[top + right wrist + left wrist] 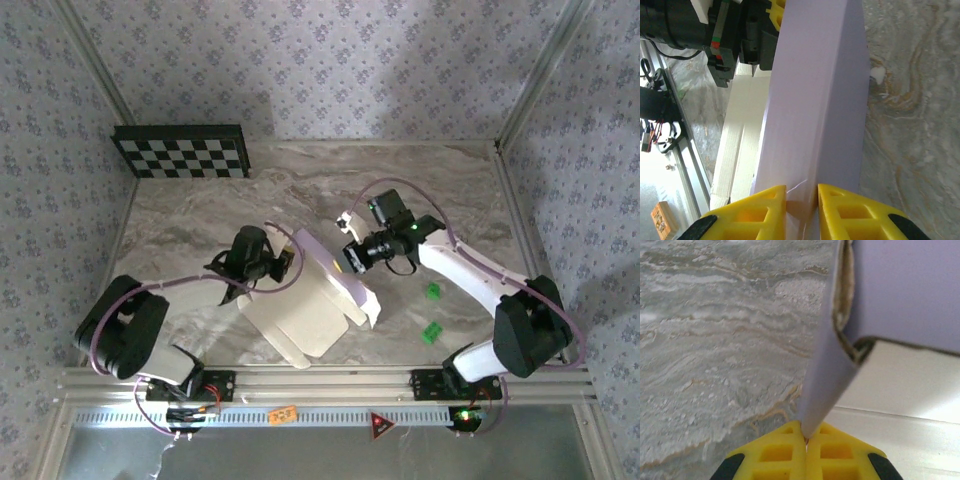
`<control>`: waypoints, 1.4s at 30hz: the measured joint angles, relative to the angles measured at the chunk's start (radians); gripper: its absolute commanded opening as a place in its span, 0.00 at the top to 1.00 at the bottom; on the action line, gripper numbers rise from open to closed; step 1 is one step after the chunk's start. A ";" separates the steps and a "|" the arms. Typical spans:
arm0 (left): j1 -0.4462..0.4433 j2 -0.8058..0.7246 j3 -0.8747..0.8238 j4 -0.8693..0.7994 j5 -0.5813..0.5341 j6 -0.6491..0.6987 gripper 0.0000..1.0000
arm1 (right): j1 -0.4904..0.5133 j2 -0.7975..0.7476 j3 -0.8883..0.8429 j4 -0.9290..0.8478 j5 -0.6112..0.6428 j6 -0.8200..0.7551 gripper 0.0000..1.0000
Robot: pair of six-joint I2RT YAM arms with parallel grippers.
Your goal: Fold the paper box
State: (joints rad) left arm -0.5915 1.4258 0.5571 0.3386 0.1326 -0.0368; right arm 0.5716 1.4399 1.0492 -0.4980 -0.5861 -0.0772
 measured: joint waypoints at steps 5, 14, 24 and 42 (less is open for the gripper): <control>0.000 -0.005 -0.016 0.012 -0.008 -0.014 0.88 | 0.026 0.003 0.000 0.009 0.007 0.008 0.79; 0.002 0.044 -0.017 0.098 -0.010 -0.018 0.81 | 0.040 0.007 0.000 0.018 0.006 0.010 0.80; 0.009 0.124 0.021 0.143 -0.005 -0.050 0.71 | 0.040 0.014 0.001 0.035 0.006 0.010 0.81; -0.032 0.174 0.062 0.165 -0.169 -0.205 1.00 | 0.032 0.023 0.002 0.084 0.021 0.011 0.82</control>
State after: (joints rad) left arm -0.6239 1.5997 0.6193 0.5037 -0.0368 -0.2420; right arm 0.6033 1.4628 1.0512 -0.4145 -0.5655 -0.0666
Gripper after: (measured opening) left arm 0.084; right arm 0.186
